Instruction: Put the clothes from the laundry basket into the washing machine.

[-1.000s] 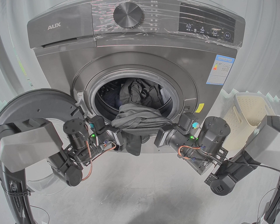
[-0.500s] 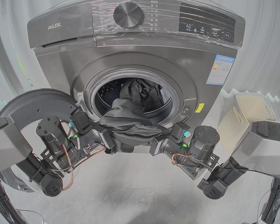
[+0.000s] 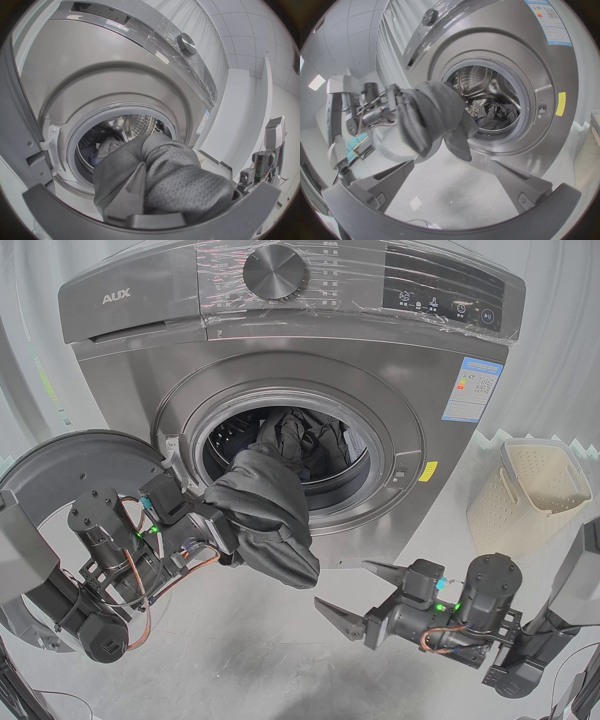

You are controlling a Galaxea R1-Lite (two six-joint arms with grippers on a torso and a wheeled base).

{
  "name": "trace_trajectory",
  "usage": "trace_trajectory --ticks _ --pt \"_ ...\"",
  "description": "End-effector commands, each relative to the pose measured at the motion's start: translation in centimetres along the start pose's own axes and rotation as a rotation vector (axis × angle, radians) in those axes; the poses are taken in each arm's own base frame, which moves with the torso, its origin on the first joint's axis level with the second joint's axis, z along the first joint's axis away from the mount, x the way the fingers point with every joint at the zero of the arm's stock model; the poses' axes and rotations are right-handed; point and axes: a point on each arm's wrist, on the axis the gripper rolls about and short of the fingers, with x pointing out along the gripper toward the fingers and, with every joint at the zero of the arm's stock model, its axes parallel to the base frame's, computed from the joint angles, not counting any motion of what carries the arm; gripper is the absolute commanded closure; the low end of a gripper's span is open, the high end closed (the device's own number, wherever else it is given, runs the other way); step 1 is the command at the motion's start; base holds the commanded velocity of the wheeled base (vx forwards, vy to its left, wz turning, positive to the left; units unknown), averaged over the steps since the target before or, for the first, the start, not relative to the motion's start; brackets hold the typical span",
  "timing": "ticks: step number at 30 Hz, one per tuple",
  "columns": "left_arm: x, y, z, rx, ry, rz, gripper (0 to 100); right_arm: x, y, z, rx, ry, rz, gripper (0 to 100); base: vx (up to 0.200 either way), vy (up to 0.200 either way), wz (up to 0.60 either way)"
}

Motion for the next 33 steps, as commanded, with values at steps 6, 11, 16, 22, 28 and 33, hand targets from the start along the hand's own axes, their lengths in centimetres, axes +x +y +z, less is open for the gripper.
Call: trace_trajectory --ticks 6,11,16,22,28,33 --pt "-1.6 0.2 -0.9 0.044 0.058 0.044 100 -4.2 -0.8 0.0 0.005 0.023 0.006 0 0.0 0.0 0.0" --pt "-2.2 0.5 -1.0 0.065 0.074 0.058 100 -3.9 -1.8 -0.3 0.012 0.031 -0.07 0 0.0 0.0 0.0" --pt "-3.3 0.5 -2.0 0.118 0.132 0.063 100 -3.7 -2.0 -0.2 0.021 0.023 -0.093 0 0.0 0.0 0.0" --pt "-3.4 0.4 -2.5 0.155 0.157 0.067 100 -3.6 -2.0 -0.1 0.026 0.02 -0.094 0 0.0 0.0 0.0" --pt "-3.0 0.1 -2.5 0.154 0.15 0.053 100 -3.5 -1.9 0.0 0.028 0.013 -0.11 0 0.067 0.0 0.0" --pt "-2.6 0.2 -2.8 0.157 0.15 0.052 100 -3.5 -1.7 -0.1 0.027 0.016 -0.103 0 0.2 0.0 0.0"
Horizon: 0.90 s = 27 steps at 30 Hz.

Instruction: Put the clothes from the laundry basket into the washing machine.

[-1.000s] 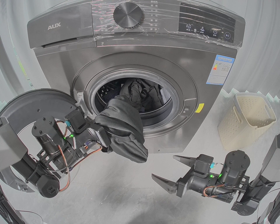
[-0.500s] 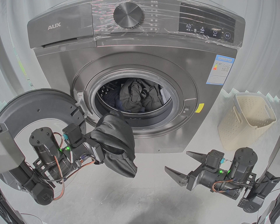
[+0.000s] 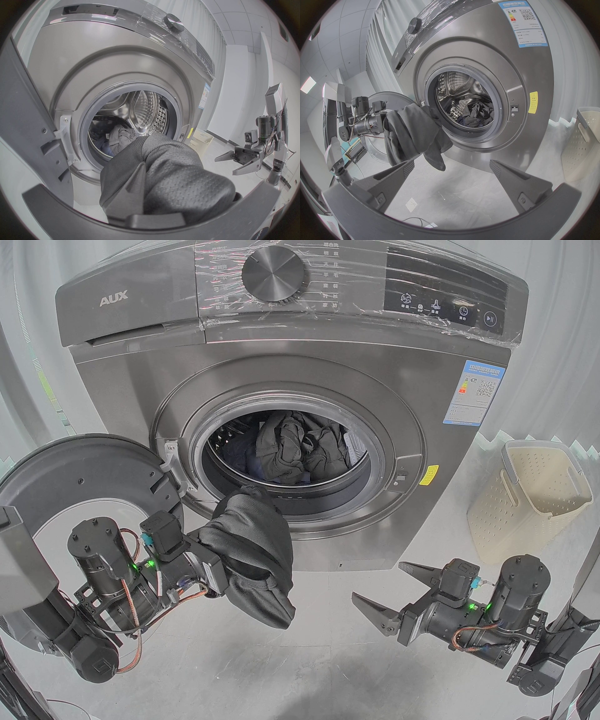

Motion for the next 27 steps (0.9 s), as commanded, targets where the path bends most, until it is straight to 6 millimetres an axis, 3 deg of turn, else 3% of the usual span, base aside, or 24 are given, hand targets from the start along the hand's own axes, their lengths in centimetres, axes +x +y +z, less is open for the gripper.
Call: trace_trajectory --ticks 1,10,17,22,27 --pt "0.4 0.0 -0.4 0.001 0.009 -0.002 100 0.0 0.1 -0.1 -0.002 0.005 0.004 0 0.2 0.0 0.0" --pt "0.6 -0.1 -0.8 -0.001 0.023 -0.005 100 -0.1 0.2 -0.3 -0.002 0.014 0.006 0 0.2 0.0 0.0" --pt "0.6 -0.2 -1.2 -0.003 0.036 -0.008 100 -0.3 0.6 -0.4 -0.003 0.021 0.025 0 0.0 0.0 0.0" --pt "0.9 -2.4 -2.0 -0.007 0.068 -0.075 100 -0.4 1.5 -0.5 -0.003 0.024 0.057 0 0.0 0.0 0.0" --pt "2.9 -4.9 -2.9 -0.038 0.068 -0.138 100 -0.4 1.7 -0.6 -0.001 0.028 0.064 0 0.0 0.0 0.0"
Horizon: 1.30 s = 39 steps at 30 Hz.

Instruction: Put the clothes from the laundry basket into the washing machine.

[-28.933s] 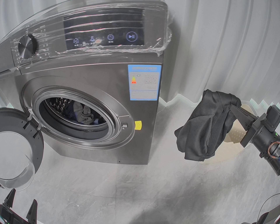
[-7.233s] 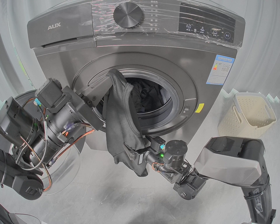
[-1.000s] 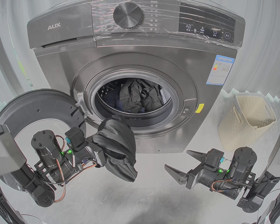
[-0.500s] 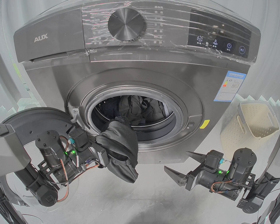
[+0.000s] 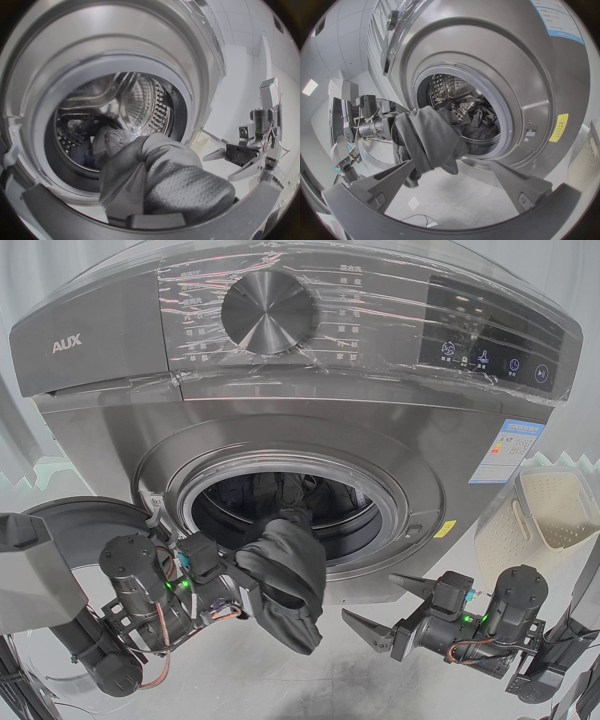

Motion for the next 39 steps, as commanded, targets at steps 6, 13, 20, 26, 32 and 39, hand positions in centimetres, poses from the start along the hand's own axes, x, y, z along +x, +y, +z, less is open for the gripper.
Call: trace_trajectory --ticks 6,13,20,26,32,39 --pt "6.3 -0.4 -2.0 -0.03 -0.04 -0.024 100 -0.3 0.3 -0.2 -0.001 0.01 0.012 0 0.0 0.0 0.0" --pt "11.5 3.2 -3.4 -0.045 -0.131 0.059 100 -0.4 0.3 -0.1 -0.001 0.007 0.014 0 0.0 0.0 0.0" --pt "15.6 5.0 -3.1 -0.085 -0.258 0.107 100 -0.2 0.3 -0.3 -0.001 0.015 0.012 0 0.0 0.0 0.0" --pt "18.6 6.5 -4.5 -0.088 -0.26 0.131 100 -0.1 0.3 -0.6 -0.002 0.026 0.012 0 0.0 0.0 0.0" --pt "20.8 8.1 -2.4 -0.092 -0.269 0.167 100 0.2 0.2 -1.1 -0.003 0.043 0.012 0 0.0 0.0 0.0" --pt "23.2 10.3 -0.8 -0.116 -0.351 0.328 100 0.1 0.2 -1.1 -0.002 0.046 0.011 0 0.0 0.0 0.0"
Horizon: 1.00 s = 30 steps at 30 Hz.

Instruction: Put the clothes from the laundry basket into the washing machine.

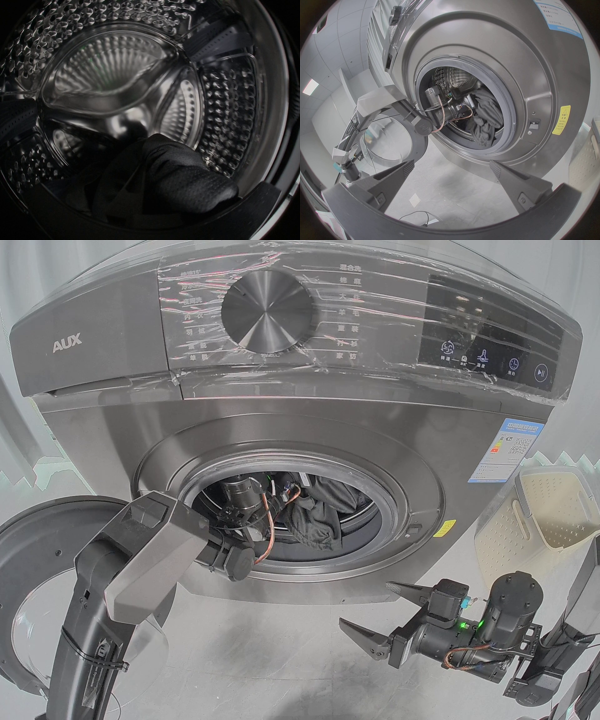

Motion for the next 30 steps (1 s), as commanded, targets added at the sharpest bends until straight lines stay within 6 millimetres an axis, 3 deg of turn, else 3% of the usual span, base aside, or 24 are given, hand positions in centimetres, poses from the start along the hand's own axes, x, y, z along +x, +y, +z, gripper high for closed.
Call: trace_trajectory --ticks 1,5,6,10,18,22,30 --pt "1.6 1.9 -1.2 0.001 -0.01 0.113 100 0.2 0.0 -0.3 -0.001 0.014 -0.001 0 0.0 0.0 0.0" --pt "1.2 1.7 -1.8 0.0 0.015 0.111 100 0.2 0.0 -0.3 0.0 0.013 -0.002 0 0.0 0.0 0.0" --pt "1.1 1.6 -1.9 0.0 0.023 0.112 0 0.1 0.0 -0.3 -0.001 0.012 -0.002 0 0.0 0.0 0.0" --pt "0.5 1.5 -1.7 -0.011 0.056 0.125 0 0.1 0.0 -0.2 0.0 0.007 -0.001 0 0.0 0.0 0.0" --pt "-3.3 0.6 -0.4 -0.022 0.267 0.082 0 0.1 0.0 -0.3 0.0 0.01 -0.002 0 0.0 0.0 0.0" --pt "-5.2 -0.7 -1.5 -0.023 0.38 0.021 0 0.1 0.0 -0.3 0.0 0.012 -0.002 0 0.0 0.0 0.0" --pt "-5.6 -1.5 -4.2 -0.014 0.45 0.003 0 0.1 0.0 -0.3 0.0 0.012 0.0 0 0.0 0.0 0.0"
